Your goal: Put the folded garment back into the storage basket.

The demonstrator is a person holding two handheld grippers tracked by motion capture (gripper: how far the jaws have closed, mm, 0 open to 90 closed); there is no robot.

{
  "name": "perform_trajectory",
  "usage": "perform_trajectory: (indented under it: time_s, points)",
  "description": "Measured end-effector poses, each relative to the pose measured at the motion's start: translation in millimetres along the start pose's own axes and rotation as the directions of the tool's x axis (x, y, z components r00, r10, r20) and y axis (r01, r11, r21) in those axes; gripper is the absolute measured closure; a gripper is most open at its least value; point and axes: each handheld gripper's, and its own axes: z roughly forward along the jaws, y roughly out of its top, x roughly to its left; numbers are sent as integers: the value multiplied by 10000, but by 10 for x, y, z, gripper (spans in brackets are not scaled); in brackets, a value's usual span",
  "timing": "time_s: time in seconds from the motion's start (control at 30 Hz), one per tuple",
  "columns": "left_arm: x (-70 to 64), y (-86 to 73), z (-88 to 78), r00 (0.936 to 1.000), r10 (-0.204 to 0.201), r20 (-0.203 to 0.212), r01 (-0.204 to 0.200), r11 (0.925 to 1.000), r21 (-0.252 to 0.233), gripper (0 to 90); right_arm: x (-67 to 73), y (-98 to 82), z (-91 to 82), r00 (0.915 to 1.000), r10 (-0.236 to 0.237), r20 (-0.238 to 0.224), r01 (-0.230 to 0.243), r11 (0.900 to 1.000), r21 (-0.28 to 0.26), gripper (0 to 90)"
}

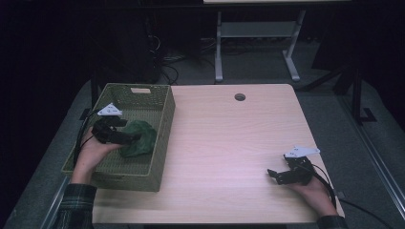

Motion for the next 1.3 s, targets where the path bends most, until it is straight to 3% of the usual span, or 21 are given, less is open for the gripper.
perform_trajectory:
  time_s: [0.33, 0.4, 0.7, 1.0, 1.3]
  points:
    - [-393, 291, 21, 9973, 568, 457, -547, 9975, -443, 147, 0, 0, 0, 10000, 1, 0, -1, 10000, 1, 73]
    - [-485, 336, 46, 9969, 535, 581, -505, 9973, -531, 147, 0, 0, 0, 10000, 0, 0, 0, 10000, 0, 73]
    - [-881, 501, 215, 9876, 889, 1298, -793, 9939, -772, 148, 2, 0, -1, 10000, 27, 6, -27, 10000, 12, 73]
    - [-1226, 568, 488, 9764, 1204, 1791, -1078, 9911, -787, 148, 2, 0, -1, 10000, 33, -7, -33, 10000, 17, 73]
    - [-1490, 546, 735, 9704, 1333, 2015, -1205, 9899, -745, 148, 3, 0, -1, 10000, 41, -7, -41, 10000, 20, 73]
